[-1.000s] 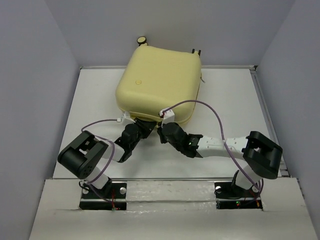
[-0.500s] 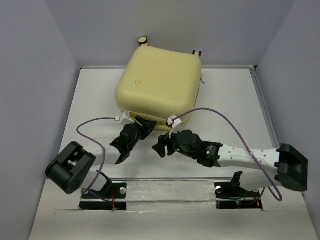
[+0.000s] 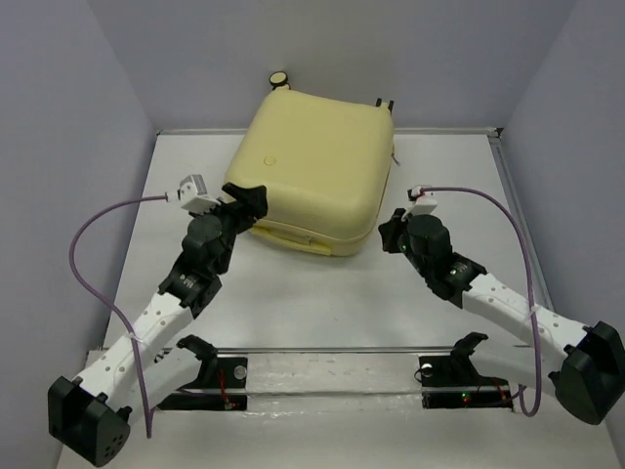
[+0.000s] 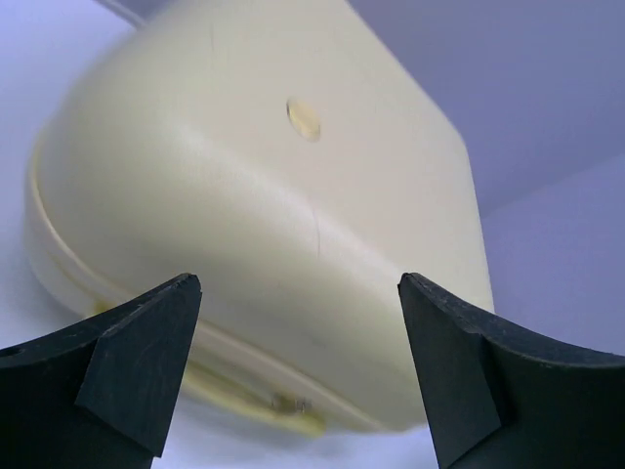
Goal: Pack the luggage
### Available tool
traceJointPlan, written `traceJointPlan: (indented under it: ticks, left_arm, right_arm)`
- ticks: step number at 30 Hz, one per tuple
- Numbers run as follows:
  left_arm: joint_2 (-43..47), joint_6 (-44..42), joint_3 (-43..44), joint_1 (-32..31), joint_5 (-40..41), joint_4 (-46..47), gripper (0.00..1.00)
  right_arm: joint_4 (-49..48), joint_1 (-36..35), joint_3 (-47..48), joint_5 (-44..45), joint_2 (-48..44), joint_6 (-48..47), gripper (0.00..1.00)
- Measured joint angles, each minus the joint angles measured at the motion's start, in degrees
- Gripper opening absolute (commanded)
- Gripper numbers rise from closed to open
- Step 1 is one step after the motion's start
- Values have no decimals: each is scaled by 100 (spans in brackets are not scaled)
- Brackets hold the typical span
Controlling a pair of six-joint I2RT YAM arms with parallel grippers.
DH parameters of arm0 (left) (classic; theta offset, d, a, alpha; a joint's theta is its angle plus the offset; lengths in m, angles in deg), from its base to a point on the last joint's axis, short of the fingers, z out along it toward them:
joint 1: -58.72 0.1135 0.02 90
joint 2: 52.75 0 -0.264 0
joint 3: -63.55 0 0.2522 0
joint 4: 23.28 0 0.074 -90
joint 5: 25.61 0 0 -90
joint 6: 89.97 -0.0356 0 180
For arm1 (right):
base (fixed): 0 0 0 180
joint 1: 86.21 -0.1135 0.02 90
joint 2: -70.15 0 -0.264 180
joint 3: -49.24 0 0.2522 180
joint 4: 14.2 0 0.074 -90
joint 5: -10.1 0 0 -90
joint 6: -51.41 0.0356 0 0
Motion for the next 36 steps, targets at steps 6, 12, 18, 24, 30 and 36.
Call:
traceJointPlan:
  ticks: [6, 12, 18, 24, 30, 36]
  left_arm:
    - [-1139, 22, 1561, 2041, -1078, -120, 92]
    - [-2874, 142, 2968, 3220, -2177, -275, 91]
    - [-4846, 98, 3810, 4033, -3016, -669, 91]
    - [-5687, 63, 3847, 4037, -3495, -981, 89]
    - [-5761, 179, 3740, 3766, -3512, -636, 89]
    - [-4996, 730, 2070, 3628, -3150, 535, 87]
  right_arm:
    - [127, 848, 286, -76, 723, -59, 7]
    - [184, 1443, 1049, -302, 1598, -138, 7]
    - [149, 1585, 1784, -588, 2374, -273, 7]
    - [144, 1740, 2079, -723, 2822, -348, 7]
    - [201, 1974, 2544, -883, 3311, -367, 7]
    - [446, 2197, 3202, -1204, 3847, -647, 7]
